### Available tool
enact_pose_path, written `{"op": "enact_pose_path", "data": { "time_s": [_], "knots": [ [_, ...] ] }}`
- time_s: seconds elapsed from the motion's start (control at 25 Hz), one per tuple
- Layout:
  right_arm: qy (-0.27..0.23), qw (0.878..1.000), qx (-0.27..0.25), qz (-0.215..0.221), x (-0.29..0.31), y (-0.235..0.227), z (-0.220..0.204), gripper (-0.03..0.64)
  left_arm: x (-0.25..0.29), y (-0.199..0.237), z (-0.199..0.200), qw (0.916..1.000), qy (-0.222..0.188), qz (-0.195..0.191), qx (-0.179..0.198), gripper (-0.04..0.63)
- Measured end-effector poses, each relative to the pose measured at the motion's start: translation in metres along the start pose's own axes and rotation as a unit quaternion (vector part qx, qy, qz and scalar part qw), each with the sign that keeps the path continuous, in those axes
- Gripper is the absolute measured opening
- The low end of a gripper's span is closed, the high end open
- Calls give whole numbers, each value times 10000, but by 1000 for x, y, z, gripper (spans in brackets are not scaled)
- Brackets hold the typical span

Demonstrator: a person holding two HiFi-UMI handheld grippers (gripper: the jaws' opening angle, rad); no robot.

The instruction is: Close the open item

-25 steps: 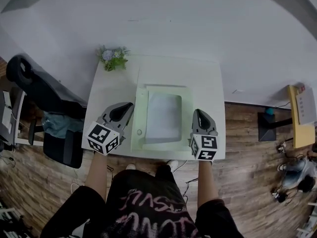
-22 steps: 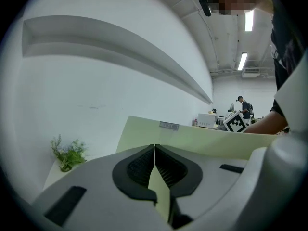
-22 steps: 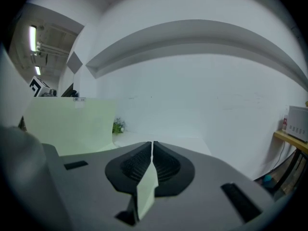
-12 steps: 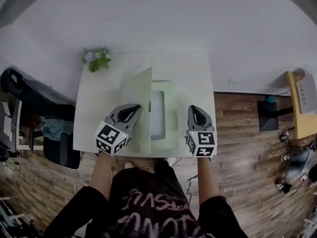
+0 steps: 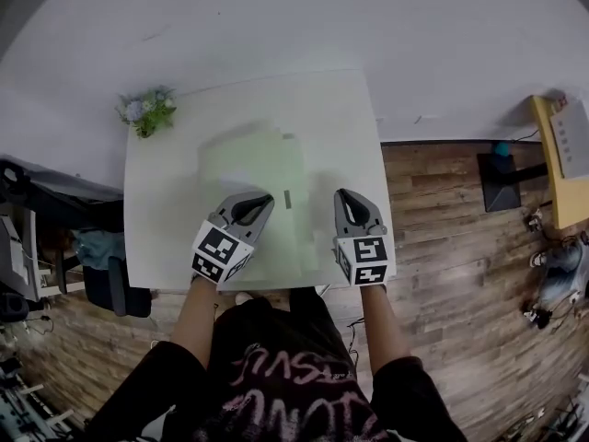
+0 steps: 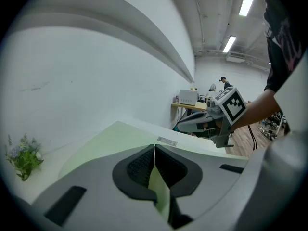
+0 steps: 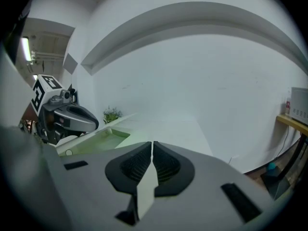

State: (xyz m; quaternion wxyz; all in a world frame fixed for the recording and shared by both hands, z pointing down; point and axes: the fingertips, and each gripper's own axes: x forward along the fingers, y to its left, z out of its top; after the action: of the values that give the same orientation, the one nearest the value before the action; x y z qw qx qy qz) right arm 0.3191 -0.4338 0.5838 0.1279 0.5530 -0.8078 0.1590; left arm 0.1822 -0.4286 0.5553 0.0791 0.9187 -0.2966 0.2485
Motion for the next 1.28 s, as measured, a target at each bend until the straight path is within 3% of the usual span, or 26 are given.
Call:
{"op": "enact_pose_path", "data": {
  "time_s": [0.2,0.52,1.28],
  "knots": [
    [125,9998,80,89,7,-5,-14,26,31,-19,-22,9966,621,-273,465,15],
    [244,9992,187,236,15,-14,-30,26,57,-38,-47,9837,1407,-445,1029,15],
    [331,9988,130,351,10,-9,-40,26,67,-35,-57,9797,1772,-521,774,14]
  ]
}}
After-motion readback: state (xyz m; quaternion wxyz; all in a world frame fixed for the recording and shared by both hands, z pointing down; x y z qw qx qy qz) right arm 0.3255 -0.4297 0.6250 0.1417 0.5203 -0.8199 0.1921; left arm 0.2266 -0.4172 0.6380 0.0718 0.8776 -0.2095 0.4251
